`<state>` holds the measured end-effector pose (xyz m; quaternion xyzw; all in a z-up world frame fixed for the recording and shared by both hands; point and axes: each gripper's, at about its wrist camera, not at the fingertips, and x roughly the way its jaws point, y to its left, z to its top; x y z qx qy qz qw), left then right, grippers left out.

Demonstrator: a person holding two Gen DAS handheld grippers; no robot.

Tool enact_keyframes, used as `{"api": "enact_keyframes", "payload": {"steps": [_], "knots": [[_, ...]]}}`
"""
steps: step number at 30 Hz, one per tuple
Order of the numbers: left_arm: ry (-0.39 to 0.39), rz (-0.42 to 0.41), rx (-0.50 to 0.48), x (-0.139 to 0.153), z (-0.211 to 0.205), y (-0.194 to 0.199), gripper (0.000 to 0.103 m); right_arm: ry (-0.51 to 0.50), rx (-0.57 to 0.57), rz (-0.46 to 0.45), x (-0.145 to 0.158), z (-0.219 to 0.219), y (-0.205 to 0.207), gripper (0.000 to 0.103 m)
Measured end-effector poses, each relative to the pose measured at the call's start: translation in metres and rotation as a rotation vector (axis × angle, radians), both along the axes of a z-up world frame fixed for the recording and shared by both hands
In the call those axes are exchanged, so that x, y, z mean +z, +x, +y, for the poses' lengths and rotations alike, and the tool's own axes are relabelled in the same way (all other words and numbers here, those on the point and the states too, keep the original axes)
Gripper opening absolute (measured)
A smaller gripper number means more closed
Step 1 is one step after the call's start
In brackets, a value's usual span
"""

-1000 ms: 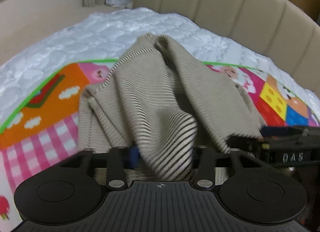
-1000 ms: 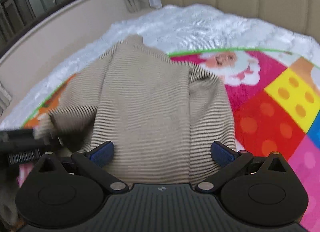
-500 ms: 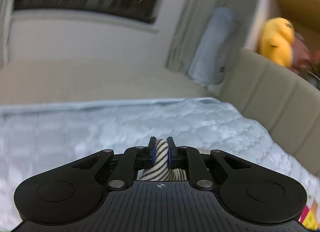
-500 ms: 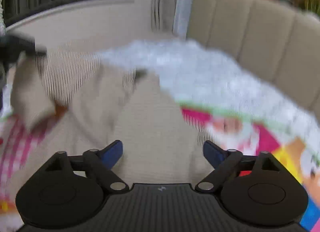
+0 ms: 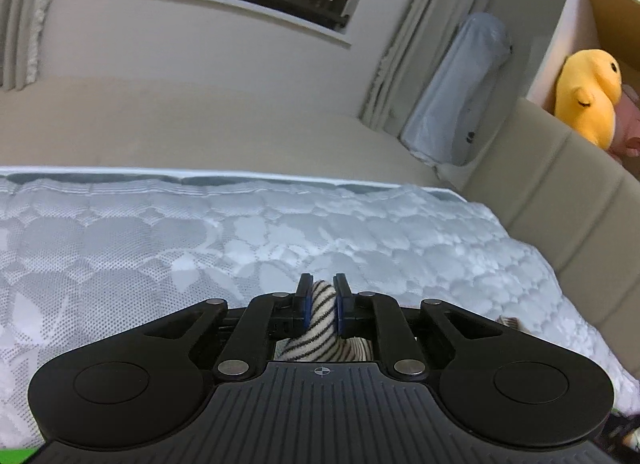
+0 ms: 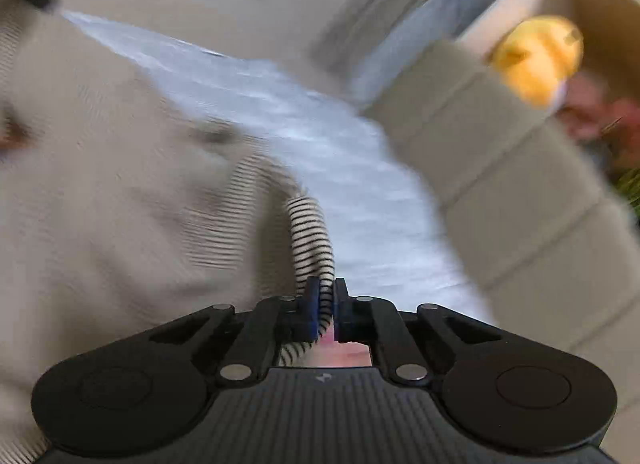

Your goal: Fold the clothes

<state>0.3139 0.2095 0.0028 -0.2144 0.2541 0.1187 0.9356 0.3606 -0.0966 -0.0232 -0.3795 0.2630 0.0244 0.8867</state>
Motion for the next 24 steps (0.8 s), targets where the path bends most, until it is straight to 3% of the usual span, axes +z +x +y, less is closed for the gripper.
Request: {"api": "enact_keyframes", "payload": {"steps": [4, 6, 9, 11, 12, 14, 15, 20, 24], "knots": [[0.039, 0.021, 0.010, -0.006, -0.004, 0.002, 0.012, -0.058, -0.221, -0.063, -0.010, -0.042, 0.060, 0.006], [0.049, 0.035, 0.023, -0.010, -0.001, 0.001, 0.015, 0.007, -0.330, -0.024, -0.013, -0.068, 0.077, 0.006], [0.044, 0.061, 0.085, -0.013, 0.013, -0.001, 0.017, 0.215, -0.414, -0.015, 0.009, -0.107, 0.065, 0.011], [0.030, 0.060, 0.111, -0.008, 0.019, -0.004, 0.021, 0.397, -0.361, 0.028, 0.027, -0.121, 0.038, 0.028], [0.023, 0.060, 0.123, -0.005, 0.022, -0.005, 0.031, 0.443, -0.299, 0.053, 0.033, -0.116, 0.019, 0.034], [0.019, 0.044, 0.122, 0.002, 0.021, -0.008, 0.047, 0.491, -0.148, 0.109, 0.041, -0.100, -0.024, 0.054], [0.022, 0.032, 0.108, 0.007, 0.017, -0.010, 0.050, 0.498, -0.063, 0.142, 0.042, -0.088, -0.046, 0.057], [0.017, 0.068, -0.021, 0.014, -0.012, -0.023, 0.062, 0.426, 0.250, 0.296, 0.018, -0.008, -0.122, 0.062], [-0.046, 0.140, -0.085, 0.018, -0.020, -0.046, 0.078, 0.231, 0.294, 0.292, -0.018, 0.028, -0.128, 0.057]]}}
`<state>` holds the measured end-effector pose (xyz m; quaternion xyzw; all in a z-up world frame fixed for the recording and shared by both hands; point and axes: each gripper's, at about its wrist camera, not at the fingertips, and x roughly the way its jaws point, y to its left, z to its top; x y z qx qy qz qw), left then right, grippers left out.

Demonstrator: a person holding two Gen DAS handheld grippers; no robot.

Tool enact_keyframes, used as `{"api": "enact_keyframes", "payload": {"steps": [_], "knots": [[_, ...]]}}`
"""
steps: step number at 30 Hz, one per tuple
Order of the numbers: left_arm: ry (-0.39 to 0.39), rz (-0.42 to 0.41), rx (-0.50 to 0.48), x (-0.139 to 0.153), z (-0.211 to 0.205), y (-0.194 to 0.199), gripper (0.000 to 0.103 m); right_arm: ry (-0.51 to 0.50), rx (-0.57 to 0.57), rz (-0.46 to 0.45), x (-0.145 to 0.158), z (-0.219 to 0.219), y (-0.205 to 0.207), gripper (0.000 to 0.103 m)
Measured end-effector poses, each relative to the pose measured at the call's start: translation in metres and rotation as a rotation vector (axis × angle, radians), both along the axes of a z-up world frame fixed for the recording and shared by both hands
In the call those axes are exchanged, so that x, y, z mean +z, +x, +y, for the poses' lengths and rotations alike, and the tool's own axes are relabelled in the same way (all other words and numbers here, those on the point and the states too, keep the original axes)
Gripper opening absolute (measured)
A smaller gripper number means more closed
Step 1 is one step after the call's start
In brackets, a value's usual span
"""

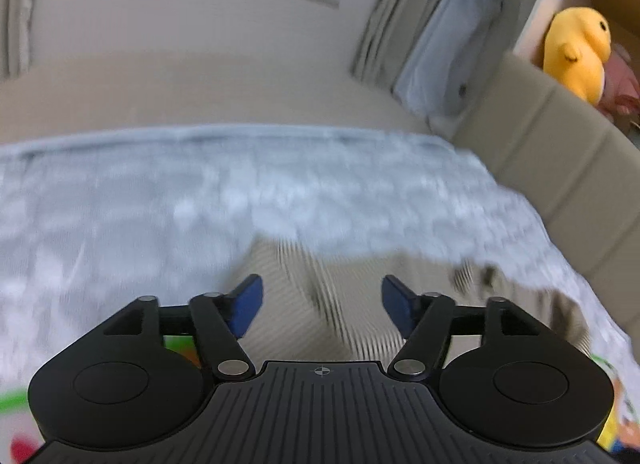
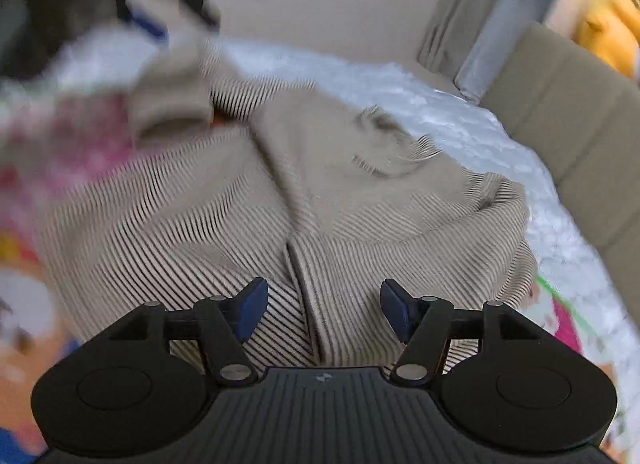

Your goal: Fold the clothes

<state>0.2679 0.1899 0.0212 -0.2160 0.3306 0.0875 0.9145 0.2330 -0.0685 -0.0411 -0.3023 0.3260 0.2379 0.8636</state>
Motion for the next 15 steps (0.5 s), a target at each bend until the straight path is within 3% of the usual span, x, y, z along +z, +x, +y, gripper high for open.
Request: {"api": "enact_keyframes", "payload": {"steps": [3, 6, 8, 12, 15], "knots": [[-0.020, -0.025, -0.012, 0.008, 0.005, -0.022, 0.095, -0.021, -0.006, -0.012, 0.016, -0.008, 0.010, 0.009], [0.034, -0.051, -0.033, 0.008, 0.013, -0.024, 0.096, -0.083, -0.139, -0.173, 0.068, -0.049, 0.036, 0.009], [0.028, -0.022, -0.023, 0.001, 0.021, -0.019, 0.096, -0.069, -0.316, -0.275, 0.118, -0.091, 0.070, 0.009], [-0.018, 0.017, -0.013, -0.009, 0.034, -0.010, 0.096, 0.129, -0.593, -0.366, 0.211, -0.155, 0.115, 0.008], [-0.021, 0.020, 0.022, -0.009, 0.045, -0.011, 0.096, 0.199, -0.597, -0.376, 0.236, -0.147, 0.123, 0.008]]}}
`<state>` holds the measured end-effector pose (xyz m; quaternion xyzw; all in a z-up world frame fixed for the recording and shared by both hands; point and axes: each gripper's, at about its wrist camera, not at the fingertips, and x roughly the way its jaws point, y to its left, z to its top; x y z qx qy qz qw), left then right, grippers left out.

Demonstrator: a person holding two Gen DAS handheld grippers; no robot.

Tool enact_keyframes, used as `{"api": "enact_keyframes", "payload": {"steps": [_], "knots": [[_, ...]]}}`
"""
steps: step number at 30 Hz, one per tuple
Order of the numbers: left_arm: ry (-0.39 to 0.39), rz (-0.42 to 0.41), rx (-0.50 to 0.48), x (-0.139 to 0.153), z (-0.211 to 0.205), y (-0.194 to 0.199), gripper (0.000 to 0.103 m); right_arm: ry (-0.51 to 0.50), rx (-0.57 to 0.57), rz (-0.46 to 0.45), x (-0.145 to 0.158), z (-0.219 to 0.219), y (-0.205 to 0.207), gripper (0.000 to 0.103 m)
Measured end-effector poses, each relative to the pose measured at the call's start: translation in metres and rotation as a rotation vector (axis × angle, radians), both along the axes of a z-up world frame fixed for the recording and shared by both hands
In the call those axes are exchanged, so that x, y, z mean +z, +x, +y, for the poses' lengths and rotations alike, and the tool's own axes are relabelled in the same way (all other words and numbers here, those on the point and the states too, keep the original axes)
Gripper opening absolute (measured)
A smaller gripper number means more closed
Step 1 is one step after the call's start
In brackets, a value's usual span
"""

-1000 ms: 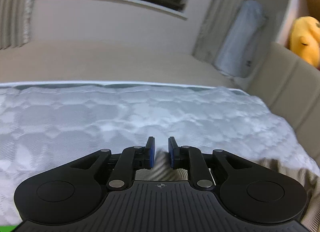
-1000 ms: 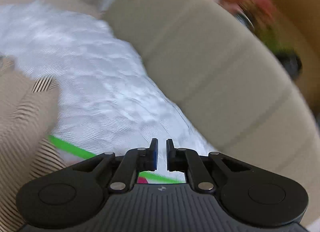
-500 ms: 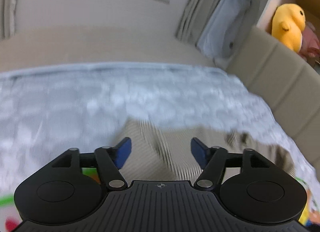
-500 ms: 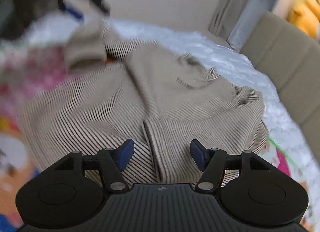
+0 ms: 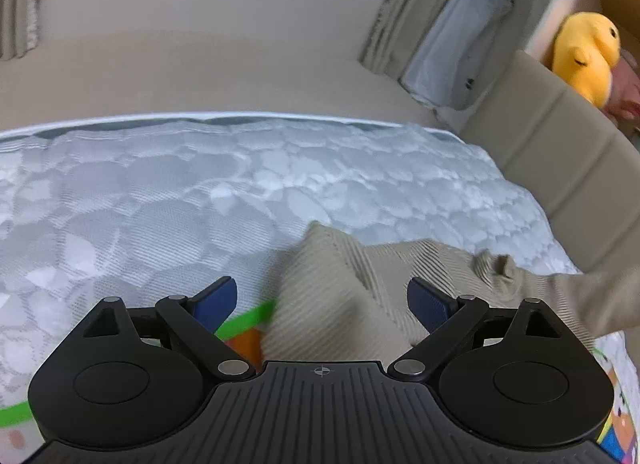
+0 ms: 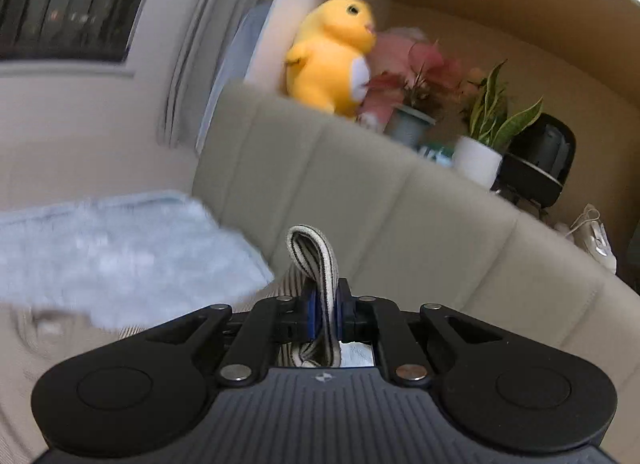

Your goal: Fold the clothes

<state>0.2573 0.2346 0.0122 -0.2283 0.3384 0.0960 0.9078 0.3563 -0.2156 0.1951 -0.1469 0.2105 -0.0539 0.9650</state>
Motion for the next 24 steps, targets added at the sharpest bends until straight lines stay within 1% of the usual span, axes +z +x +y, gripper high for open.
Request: {"api": "enact_keyframes", "payload": {"steps": [3, 5, 11, 14, 19, 22, 24], "knots": [[-0.003, 0.010, 0.045, 0.001, 0.014, -0.003, 0.098, 0.073, 0.080, 0.009, 0.001, 0.030, 0.003, 0.008], [0.001, 0.025, 0.060, 0.001, 0.021, -0.004, 0.098, 0.111, 0.137, 0.024, -0.012, 0.054, 0.010, 0.008], [-0.043, 0.019, 0.060, 0.003, 0.030, -0.008, 0.099, 0.180, 0.295, 0.081, -0.040, 0.122, 0.003, 0.009], [-0.066, 0.016, 0.060, 0.004, 0.034, -0.010, 0.099, 0.204, 0.335, 0.109, -0.054, 0.153, 0.007, 0.009], [-0.100, 0.020, 0.078, 0.001, 0.044, -0.012, 0.099, 0.216, 0.361, 0.139, -0.074, 0.185, 0.010, 0.011], [-0.115, 0.016, 0.092, 0.001, 0.049, -0.014, 0.100, 0.236, 0.371, 0.148, -0.080, 0.196, 0.010, 0.016], [-0.121, 0.014, 0.095, 0.001, 0.051, -0.014, 0.100, 0.246, 0.381, 0.147, -0.082, 0.201, 0.006, 0.021]]}}
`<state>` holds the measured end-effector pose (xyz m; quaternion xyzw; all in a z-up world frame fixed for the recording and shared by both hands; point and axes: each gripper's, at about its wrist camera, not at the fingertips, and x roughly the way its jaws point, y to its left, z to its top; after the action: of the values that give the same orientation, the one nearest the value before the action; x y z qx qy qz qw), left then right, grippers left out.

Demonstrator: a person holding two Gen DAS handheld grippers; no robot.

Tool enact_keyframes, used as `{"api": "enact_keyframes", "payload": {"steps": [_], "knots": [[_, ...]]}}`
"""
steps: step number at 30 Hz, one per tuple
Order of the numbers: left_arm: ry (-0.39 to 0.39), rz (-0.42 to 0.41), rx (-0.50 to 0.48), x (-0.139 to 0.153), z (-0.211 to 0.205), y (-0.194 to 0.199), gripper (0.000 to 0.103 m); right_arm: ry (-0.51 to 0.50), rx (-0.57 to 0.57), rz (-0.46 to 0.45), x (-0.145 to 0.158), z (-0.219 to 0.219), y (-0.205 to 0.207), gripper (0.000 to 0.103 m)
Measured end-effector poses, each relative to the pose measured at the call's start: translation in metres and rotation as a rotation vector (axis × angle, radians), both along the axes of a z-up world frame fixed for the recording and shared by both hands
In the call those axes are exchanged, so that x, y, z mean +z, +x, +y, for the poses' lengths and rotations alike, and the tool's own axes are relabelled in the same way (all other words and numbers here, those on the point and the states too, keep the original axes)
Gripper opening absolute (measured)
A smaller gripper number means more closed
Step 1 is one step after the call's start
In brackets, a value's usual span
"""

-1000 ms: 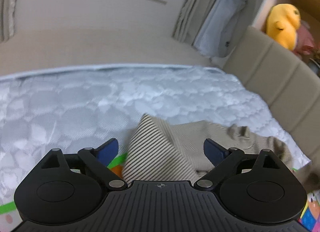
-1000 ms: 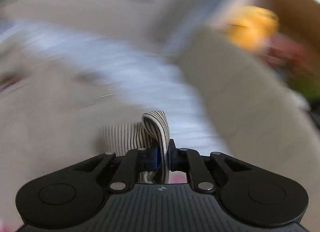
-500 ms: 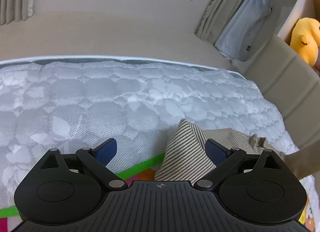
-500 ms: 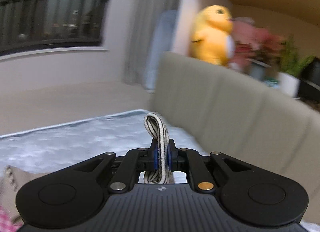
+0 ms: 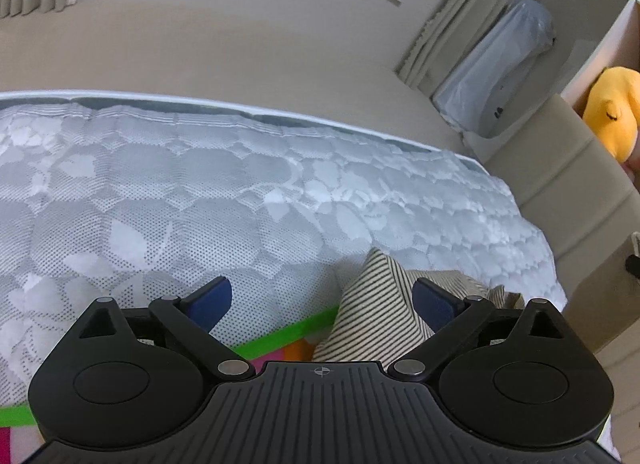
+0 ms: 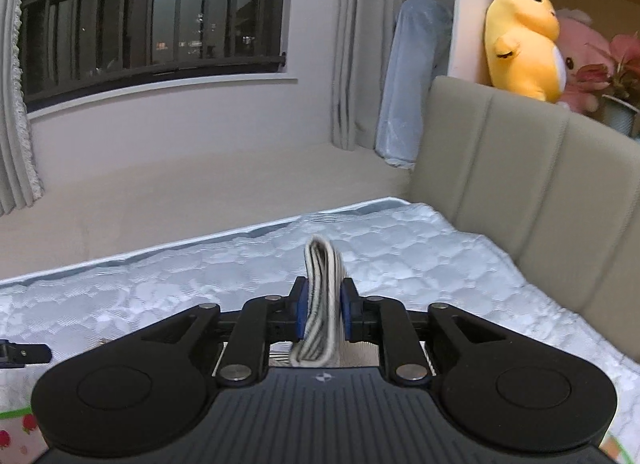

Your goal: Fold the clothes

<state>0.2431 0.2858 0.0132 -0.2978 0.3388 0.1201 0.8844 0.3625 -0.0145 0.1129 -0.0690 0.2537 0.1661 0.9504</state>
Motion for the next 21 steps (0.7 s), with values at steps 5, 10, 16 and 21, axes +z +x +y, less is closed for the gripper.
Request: {"api": "enact_keyframes", "payload": {"steps": [5, 10, 16, 21], "knots": [[0.020, 0.011, -0.042, -0.004, -0.006, 0.003, 0.101, 0.024, 0.006, 0.012, -0.002, -0.007, -0.005, 0.028], [0.128, 0.040, -0.211, -0.013, -0.040, 0.010, 0.101, 0.142, -0.022, 0.079, -0.016, -0.045, -0.040, 0.036], [0.506, -0.031, -0.483, 0.001, -0.128, -0.003, 0.100, 0.206, -0.041, 0.162, -0.048, -0.096, -0.099, 0.047], [0.693, 0.065, -0.606, -0.021, -0.180, -0.001, 0.081, 0.311, -0.062, 0.215, -0.068, -0.134, -0.140, 0.054]]}}
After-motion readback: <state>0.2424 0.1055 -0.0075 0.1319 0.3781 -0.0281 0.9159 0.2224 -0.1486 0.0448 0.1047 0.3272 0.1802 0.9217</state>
